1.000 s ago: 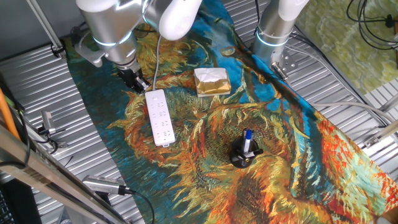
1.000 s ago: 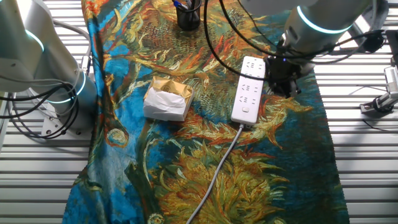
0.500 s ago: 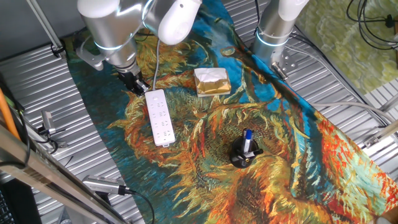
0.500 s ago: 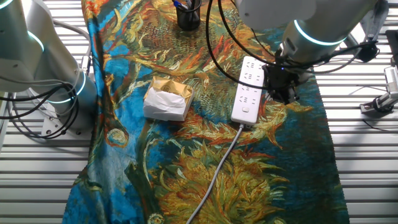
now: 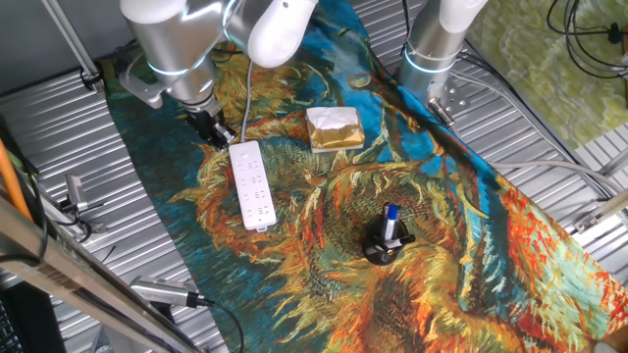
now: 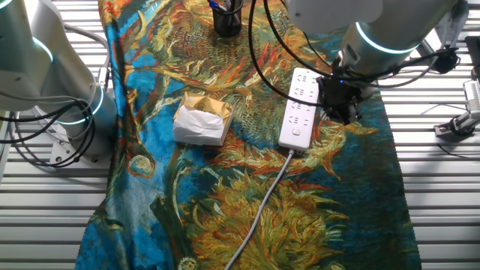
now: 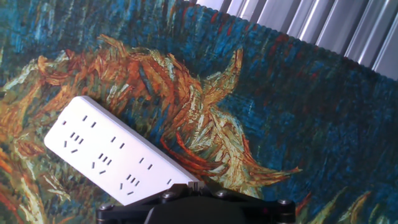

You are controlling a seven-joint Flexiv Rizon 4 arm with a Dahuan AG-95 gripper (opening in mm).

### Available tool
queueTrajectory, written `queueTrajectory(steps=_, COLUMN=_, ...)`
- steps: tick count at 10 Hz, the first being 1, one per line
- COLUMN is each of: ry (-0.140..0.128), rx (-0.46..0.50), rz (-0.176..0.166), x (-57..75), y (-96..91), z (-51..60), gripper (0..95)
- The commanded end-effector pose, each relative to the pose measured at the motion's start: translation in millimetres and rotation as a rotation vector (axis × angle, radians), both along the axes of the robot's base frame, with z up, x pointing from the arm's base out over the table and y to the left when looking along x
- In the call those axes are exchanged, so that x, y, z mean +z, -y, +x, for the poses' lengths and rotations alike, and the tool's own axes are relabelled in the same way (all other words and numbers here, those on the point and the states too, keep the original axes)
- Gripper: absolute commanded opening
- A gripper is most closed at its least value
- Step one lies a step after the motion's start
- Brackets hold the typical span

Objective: Turn on the power strip by pressing the button

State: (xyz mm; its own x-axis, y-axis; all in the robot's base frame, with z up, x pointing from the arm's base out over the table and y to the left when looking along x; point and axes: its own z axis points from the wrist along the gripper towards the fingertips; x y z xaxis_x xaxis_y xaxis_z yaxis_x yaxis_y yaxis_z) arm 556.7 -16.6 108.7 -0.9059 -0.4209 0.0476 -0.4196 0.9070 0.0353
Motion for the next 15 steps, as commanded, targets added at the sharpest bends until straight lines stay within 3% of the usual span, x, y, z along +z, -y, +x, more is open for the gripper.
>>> queueTrajectory(steps=1, ry=0.001, rx=-0.002, rz=0.004, x=-0.8, y=0.1, z=0.7, gripper=0.0)
queueTrajectory(steps=3, ry=-0.001, rx=0.000, rz=0.013, x=-0.8, y=0.1, z=0.7, gripper=0.0)
queueTrajectory(steps=8, ry=-0.062, rx=-0.007, rz=0.009, x=-0.8, y=0.1, z=0.7, gripper=0.0)
queueTrajectory(steps=15, ry=-0.071, rx=-0.036, rz=0.013, x=-3.8, y=2.5, z=-3.0, gripper=0.0)
